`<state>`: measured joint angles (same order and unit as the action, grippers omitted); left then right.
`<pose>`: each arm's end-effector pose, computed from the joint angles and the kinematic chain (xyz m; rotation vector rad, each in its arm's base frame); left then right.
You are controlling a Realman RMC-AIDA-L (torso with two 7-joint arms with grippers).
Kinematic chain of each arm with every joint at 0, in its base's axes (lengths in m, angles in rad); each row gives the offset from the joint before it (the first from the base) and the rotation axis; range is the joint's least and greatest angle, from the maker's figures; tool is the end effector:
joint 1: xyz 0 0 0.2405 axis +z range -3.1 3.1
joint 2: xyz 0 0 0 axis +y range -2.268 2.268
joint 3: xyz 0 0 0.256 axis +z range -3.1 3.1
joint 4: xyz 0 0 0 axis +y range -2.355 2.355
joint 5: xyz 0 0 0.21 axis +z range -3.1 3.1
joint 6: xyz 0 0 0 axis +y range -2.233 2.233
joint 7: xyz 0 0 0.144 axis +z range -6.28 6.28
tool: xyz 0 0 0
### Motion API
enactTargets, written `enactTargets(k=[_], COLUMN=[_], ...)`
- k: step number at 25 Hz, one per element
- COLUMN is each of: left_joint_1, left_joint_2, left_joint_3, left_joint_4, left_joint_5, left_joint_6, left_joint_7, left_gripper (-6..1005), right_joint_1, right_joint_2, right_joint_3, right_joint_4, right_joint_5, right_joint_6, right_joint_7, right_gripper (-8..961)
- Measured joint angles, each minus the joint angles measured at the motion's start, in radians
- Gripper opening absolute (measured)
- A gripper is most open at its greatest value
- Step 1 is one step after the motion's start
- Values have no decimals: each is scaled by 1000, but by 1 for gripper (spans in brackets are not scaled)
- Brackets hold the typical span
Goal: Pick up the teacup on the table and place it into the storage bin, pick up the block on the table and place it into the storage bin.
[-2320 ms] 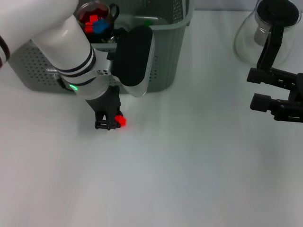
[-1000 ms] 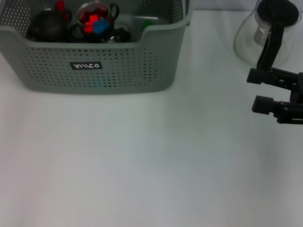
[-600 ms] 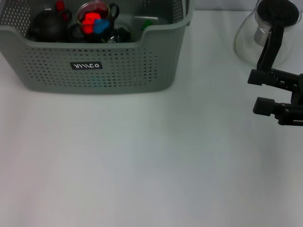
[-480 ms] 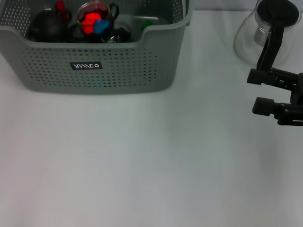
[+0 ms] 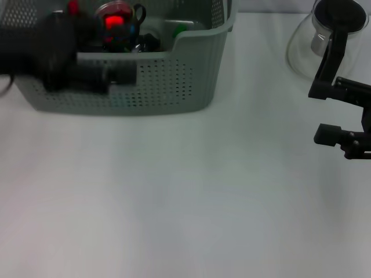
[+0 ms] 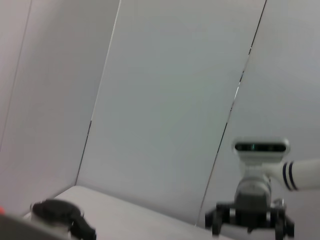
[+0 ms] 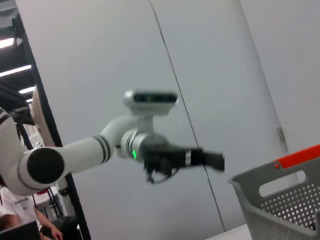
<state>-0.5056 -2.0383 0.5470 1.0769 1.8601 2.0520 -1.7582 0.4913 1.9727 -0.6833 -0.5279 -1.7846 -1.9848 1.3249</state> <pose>-0.2116 0.3013 0.1063 -2.8393 -0.5200 -0.9550 0.2490 0.2841 0.0460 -2.8266 0.4855 1.2360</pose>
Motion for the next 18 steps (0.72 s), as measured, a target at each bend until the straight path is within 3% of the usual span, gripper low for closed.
enactTargets(k=[2,5,12,18], left_joint_1=[64,114,134,131], left_joint_2=[-26,-45,-45,-46], left_joint_3=[7,7,3,6], left_joint_4=[-32,-85,-238,-299], left_joint_5=[23,57,190,237], left_joint_6=[-33,-93,-233,-305], left_joint_7=[105,206,340,395], left_gripper=[897,905,905,905], right_joint_1=[9,37,130,156], right_joint_2=[7,27,114,125], right_joint_3=[-3,-19,-99,-166], right_joint_4=[0,5,6,39], right_joint_5=[-1,-11,-139,-160], right_joint_6=[5,31,216,347], right_joint_7=[-32,-76,-122,-122], right_gripper=[928,928,928,928])
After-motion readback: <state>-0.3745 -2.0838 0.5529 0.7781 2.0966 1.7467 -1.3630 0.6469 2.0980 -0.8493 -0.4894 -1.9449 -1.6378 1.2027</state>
